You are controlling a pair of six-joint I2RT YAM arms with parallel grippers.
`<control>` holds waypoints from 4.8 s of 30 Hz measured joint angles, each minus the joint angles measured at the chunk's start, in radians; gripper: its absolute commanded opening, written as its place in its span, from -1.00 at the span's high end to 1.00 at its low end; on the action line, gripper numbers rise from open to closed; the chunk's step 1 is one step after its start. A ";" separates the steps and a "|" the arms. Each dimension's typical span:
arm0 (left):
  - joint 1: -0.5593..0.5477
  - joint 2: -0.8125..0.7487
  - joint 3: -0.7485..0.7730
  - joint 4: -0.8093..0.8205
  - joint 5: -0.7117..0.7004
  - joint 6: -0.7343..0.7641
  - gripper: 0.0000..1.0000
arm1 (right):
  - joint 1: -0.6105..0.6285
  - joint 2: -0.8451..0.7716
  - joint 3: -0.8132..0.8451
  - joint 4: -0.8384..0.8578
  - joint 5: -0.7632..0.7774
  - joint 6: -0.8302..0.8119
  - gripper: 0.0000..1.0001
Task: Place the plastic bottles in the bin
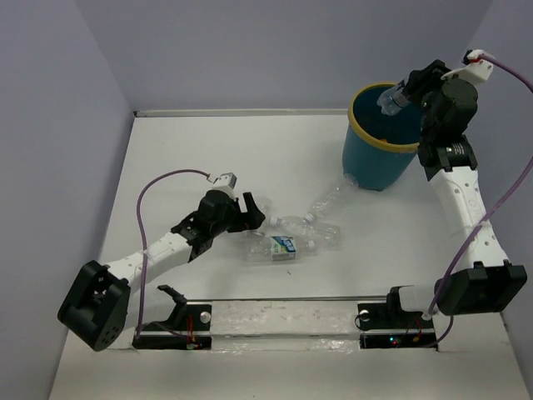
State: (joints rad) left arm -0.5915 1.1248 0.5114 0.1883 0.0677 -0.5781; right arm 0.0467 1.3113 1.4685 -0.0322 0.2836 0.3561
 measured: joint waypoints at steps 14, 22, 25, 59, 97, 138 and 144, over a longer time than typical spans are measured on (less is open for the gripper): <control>-0.016 0.167 0.031 0.044 -0.037 0.027 -0.82 | 0.042 0.093 0.010 -0.210 -0.109 -0.058 -0.99; -0.017 0.251 0.039 0.101 -0.030 0.032 -0.51 | 0.359 -0.044 -0.102 -0.128 -0.216 -0.016 -0.99; -0.017 0.256 0.040 0.113 -0.046 0.031 -0.41 | 0.451 -0.024 -0.173 -0.115 -0.259 0.005 -0.99; -0.016 -0.223 -0.089 0.180 -0.017 0.045 -0.89 | 0.642 0.415 -0.313 0.244 -0.723 0.476 0.51; -0.024 -0.399 0.037 -0.175 0.027 0.022 -0.92 | 0.026 0.257 0.282 -0.305 -0.018 -0.158 -0.93; 0.169 -0.547 0.287 -0.333 -0.505 0.255 -0.98 | 1.048 0.541 -0.180 -0.409 -0.473 -0.597 -0.52; 0.224 -0.583 0.268 -0.322 -0.435 0.251 -0.98 | 1.067 0.581 -0.147 -0.407 -0.399 -0.584 0.30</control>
State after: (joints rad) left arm -0.3676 0.5415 0.7792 -0.1337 -0.3676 -0.3275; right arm 1.1137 1.8923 1.3216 -0.4389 -0.1150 -0.2276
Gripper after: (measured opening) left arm 0.989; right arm 0.589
